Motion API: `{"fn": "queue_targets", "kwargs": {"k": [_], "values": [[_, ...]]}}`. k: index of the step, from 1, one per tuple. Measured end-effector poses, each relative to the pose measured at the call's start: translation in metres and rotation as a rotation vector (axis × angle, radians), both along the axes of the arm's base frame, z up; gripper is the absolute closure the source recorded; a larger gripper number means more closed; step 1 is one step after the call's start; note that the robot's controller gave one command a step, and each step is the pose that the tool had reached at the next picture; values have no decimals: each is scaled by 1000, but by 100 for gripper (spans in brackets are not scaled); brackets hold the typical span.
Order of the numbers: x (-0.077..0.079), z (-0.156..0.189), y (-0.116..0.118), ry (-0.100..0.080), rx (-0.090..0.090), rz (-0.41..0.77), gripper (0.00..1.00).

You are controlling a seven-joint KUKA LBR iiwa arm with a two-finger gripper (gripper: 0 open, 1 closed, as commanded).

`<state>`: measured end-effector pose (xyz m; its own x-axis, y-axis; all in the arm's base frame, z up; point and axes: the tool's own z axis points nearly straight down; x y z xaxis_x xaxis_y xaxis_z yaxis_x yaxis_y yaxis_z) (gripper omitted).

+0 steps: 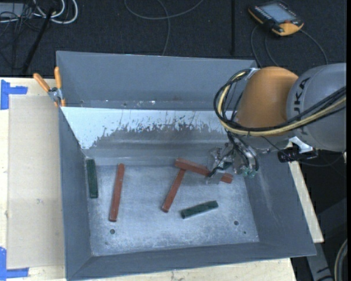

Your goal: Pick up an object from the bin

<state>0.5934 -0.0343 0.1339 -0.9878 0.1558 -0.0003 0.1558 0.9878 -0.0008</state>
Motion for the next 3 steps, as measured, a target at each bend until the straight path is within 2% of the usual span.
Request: {"fn": "queue_targets", "kwargs": {"k": [1, 2, 3], "values": [[0, 0, 0, 0, 0, 0, 100], [-19, 64, -30, -1, 1, 344, 100], [-19, 64, -30, -1, 1, 343, 100]]}}
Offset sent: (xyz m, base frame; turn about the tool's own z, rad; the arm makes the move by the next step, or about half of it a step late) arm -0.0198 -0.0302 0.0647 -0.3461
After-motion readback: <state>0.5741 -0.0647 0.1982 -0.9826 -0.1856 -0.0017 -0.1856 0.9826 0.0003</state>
